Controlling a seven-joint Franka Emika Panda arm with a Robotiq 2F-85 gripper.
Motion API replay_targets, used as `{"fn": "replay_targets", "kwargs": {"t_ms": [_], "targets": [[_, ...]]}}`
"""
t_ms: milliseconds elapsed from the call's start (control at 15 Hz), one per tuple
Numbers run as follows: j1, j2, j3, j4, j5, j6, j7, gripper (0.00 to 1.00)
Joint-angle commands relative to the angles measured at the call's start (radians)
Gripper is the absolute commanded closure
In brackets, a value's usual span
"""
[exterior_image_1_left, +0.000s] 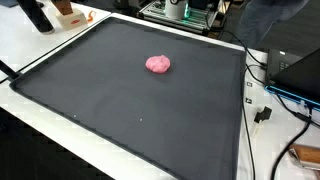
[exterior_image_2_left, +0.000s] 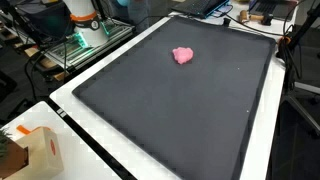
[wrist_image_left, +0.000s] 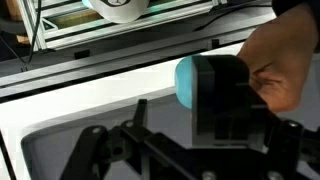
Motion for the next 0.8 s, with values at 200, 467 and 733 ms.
{"fn": "replay_targets", "kwargs": {"t_ms": [200,467,733], "targets": [[-0.012,-0.007,0.011,-0.002,0.005,-0.009,-0.007,0.13],[-0.011,-0.006,0.013,-0.001,0.005,-0.008,-0.008,0.51],[-0.011,-0.006,0.015,0.001,0.000,-0.008,-0.010,0.75]]}}
